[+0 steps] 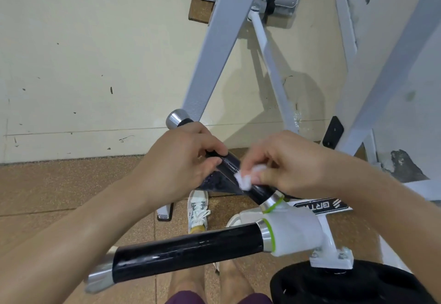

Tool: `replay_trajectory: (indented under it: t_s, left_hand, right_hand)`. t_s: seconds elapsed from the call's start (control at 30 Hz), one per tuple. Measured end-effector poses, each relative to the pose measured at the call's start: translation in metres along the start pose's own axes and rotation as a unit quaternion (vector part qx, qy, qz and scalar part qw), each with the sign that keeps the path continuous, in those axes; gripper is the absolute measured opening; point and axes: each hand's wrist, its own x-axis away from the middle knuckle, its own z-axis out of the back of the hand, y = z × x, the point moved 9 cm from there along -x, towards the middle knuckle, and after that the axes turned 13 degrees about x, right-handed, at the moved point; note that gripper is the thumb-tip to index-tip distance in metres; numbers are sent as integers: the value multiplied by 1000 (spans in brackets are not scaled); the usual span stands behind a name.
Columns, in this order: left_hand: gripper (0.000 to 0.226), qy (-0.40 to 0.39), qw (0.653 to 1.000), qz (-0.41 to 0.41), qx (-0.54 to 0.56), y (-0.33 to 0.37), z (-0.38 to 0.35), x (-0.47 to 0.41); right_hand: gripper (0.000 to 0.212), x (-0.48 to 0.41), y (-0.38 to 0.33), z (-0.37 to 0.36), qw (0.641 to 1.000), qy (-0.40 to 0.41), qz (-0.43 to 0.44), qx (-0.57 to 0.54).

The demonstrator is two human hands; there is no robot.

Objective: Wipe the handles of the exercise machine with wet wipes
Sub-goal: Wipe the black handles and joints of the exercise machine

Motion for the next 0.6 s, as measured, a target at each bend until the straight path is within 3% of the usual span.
replay_trajectory:
  t_s: [0.1,0.17,0.27,0.3,0.4,0.47,0.6]
  left_hand:
    - [16,1,1000,-1,-28,3,-1,-1]
    - [19,3,999,3,-35,3,-2,1]
    - [22,-2,999,10,-31,4,-2,4]
    - [23,-5,999,14,-30,4,-2,4]
    - [23,-9,999,24,-32,5,-3,2]
    - [22,-9,999,28,-29,5,-1,4]
    - [21,-24,998,15,-47,9,-1,14]
  right_hand:
    - [14,-11,-6,6,997,80,-2,-13]
    - [12,2,-1,-4,999,18,-7,29]
    - [9,39,14,-13,988,-146,-32,39]
    - [9,41,13,-10,989,-143,-32,17]
    - [9,17,12,9,995,41,-48,-78]
    - [11,11,6,2,997,66,-35,-31]
    - [10,43,9,-16,991,-112,-31,62]
